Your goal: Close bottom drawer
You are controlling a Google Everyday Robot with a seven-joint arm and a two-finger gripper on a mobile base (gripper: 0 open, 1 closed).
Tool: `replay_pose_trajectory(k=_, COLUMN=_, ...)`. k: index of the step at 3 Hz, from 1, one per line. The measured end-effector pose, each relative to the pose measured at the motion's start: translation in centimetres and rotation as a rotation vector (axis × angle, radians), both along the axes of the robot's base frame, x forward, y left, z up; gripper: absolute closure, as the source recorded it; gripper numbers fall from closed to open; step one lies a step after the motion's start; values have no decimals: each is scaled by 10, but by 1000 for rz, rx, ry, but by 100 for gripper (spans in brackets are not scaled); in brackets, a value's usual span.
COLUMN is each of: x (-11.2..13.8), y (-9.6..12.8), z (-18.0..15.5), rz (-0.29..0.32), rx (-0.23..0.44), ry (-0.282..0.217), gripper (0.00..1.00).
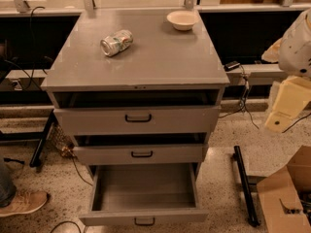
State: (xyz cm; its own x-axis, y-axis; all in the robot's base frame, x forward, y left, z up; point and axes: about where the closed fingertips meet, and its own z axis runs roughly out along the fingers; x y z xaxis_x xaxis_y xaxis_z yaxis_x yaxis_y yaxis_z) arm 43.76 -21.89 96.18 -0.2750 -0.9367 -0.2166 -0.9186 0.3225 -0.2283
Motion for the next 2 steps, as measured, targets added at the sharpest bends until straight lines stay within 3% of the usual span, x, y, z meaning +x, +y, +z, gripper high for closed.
replay_pose_trajectory(k=1, x=-2, y=3, z=-58, rz=-103, rx=53, ry=69, gripper=0)
replay_pose_trajectory(k=2, x=-19, y=14, z=-162, rz=-227, rx=115, ry=146, gripper=0)
